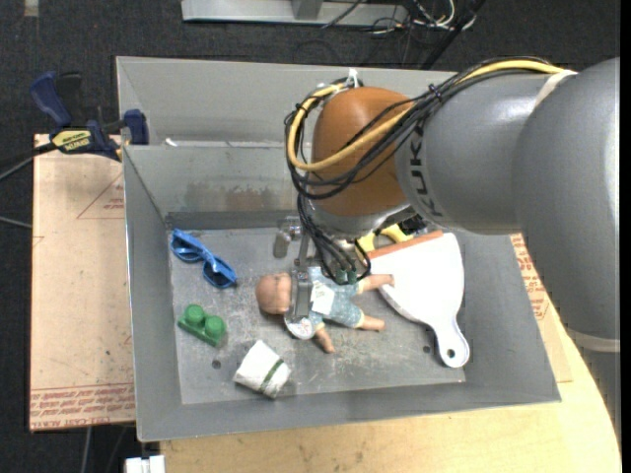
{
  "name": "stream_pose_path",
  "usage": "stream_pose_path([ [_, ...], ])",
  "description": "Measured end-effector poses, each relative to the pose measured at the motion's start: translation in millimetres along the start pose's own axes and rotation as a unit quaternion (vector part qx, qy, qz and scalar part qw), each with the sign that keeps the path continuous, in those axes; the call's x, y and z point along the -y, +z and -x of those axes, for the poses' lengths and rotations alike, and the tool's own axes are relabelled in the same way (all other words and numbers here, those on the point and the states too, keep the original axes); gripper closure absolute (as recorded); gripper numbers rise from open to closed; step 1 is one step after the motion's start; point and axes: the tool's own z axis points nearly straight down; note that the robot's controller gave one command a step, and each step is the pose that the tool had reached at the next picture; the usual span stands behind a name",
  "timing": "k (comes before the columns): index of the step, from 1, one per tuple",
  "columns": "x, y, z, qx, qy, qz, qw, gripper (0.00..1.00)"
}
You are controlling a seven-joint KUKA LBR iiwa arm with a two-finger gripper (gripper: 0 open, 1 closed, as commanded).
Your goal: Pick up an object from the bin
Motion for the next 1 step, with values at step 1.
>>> stream_pose_path([
  [1, 0.6, -4.7, 1.4, 0.0032, 0.001, 0.0, 1.0, 0.0],
])
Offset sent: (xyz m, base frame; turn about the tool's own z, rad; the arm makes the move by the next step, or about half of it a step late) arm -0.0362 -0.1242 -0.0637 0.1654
